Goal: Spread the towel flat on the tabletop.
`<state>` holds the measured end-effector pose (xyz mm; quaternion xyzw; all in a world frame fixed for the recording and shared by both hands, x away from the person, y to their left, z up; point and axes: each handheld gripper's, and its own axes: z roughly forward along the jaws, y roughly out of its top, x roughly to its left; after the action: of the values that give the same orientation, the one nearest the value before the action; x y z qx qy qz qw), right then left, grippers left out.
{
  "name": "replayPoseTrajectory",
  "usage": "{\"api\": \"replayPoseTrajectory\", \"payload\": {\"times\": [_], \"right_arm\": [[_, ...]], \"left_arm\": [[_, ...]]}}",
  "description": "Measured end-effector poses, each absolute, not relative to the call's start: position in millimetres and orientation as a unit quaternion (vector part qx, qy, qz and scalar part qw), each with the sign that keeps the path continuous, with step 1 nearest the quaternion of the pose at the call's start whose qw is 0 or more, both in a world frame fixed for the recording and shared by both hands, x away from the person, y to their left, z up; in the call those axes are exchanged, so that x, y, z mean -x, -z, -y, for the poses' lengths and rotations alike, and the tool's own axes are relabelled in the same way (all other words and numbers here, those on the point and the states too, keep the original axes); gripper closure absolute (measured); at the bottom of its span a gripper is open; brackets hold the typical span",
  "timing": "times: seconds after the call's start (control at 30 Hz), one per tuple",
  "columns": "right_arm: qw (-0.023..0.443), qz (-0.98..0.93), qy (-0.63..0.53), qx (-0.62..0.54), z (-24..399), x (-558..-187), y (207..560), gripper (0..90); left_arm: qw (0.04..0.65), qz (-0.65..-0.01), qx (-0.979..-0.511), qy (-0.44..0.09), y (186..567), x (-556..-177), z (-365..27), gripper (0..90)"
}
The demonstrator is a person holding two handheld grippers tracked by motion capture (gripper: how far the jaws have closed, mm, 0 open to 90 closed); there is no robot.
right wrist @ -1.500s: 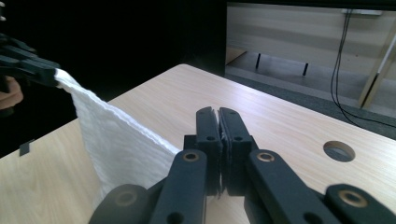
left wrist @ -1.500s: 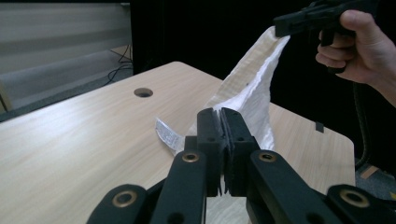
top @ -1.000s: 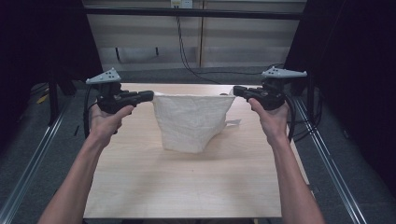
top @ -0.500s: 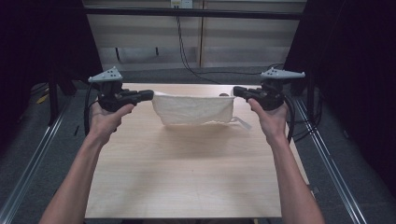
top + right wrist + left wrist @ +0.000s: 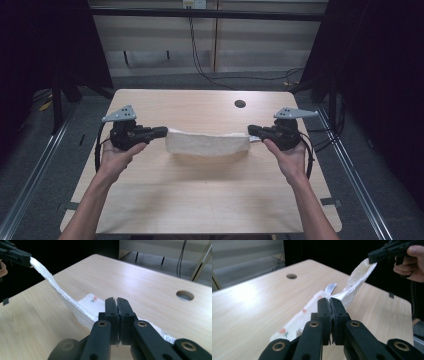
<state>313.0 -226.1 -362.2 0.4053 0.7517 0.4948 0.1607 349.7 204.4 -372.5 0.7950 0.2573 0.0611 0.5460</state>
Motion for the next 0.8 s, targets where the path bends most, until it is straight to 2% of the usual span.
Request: {"api": "replayPoseTrajectory", "payload": {"times": [0.43,0.8], "right_arm": [[0.136,-0.770,-0.463,-0.416,221.8,-276.2,411.1,87.8],[0.098,-0.785,-0.438,-0.426,219.4,-249.2,442.4,87.4]], "left_arm": [[0.512,-0.263,-0.817,-0.024,420.3,-321.2,-202.1,87.5],[0.466,-0.254,-0.847,0.000,443.0,-298.5,-199.7,87.3]]}}
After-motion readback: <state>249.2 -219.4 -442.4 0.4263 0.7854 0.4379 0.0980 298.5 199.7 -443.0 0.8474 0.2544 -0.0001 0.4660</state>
